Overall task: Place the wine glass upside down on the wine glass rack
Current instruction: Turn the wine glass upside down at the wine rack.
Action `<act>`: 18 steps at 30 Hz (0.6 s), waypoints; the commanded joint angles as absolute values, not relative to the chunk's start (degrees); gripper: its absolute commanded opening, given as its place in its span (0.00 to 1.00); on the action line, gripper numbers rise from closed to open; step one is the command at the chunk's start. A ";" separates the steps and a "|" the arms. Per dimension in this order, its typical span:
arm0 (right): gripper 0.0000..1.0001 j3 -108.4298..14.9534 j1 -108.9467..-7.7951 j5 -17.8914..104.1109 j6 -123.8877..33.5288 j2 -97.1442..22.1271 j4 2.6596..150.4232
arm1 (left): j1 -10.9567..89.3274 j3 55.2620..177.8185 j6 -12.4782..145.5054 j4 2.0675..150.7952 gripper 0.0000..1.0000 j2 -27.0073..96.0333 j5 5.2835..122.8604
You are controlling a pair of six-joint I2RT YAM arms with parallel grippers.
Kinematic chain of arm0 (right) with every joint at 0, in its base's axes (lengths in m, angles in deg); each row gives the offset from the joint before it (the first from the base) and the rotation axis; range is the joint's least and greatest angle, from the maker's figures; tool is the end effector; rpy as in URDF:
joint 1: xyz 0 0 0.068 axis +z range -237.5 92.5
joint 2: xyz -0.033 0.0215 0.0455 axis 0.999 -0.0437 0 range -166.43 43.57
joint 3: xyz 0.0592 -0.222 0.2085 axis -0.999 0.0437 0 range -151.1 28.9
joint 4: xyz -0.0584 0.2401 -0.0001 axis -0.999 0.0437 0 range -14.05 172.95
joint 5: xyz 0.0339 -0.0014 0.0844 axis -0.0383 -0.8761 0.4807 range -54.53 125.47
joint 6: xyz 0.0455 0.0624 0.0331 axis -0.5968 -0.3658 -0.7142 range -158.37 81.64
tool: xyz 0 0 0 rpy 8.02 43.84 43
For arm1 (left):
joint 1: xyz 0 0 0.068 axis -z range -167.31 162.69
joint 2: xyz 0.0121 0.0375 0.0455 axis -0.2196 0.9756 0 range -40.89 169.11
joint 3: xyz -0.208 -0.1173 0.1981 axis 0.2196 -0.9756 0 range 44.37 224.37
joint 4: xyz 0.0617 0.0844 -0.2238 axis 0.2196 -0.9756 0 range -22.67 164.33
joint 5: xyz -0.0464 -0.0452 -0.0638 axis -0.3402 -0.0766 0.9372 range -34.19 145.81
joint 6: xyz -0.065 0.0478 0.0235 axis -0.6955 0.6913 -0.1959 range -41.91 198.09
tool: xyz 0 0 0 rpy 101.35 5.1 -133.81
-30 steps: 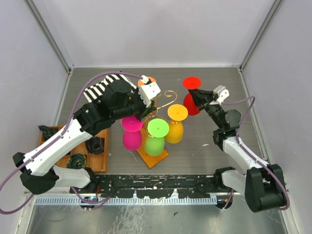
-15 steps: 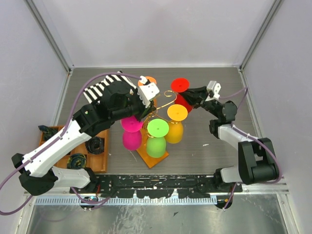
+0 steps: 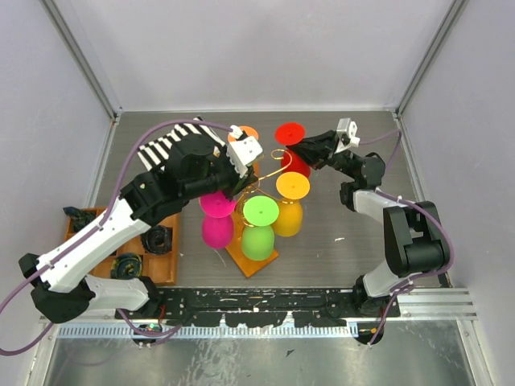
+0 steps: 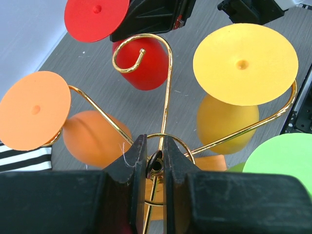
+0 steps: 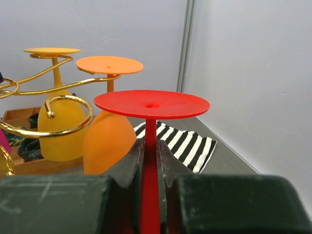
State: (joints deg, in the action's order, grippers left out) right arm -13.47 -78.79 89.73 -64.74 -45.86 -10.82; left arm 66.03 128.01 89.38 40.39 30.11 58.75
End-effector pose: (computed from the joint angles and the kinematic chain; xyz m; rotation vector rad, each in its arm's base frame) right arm 0.2948 0.1056 0.3636 -0.7762 0.9701 0.9489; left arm 0.1581 -0.2188 0.4548 1.0878 1.6545 -0.5331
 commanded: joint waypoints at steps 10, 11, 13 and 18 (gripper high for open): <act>0.01 -15.51 -74.67 93.28 -66.18 -45.12 -21.13 | 65.44 126.62 89.11 41.37 0.00 29.12 58.73; 0.01 -15.16 -74.39 93.33 -66.12 -45.05 -21.09 | 65.42 126.58 89.15 41.42 0.00 29.07 58.71; 0.01 -14.55 -73.94 93.30 -65.93 -44.81 -21.14 | 65.42 126.55 89.16 41.49 0.00 28.98 58.63; 0.01 -12.89 -73.15 92.99 -65.64 -43.39 -21.11 | 65.43 126.45 89.17 41.54 0.00 28.76 58.50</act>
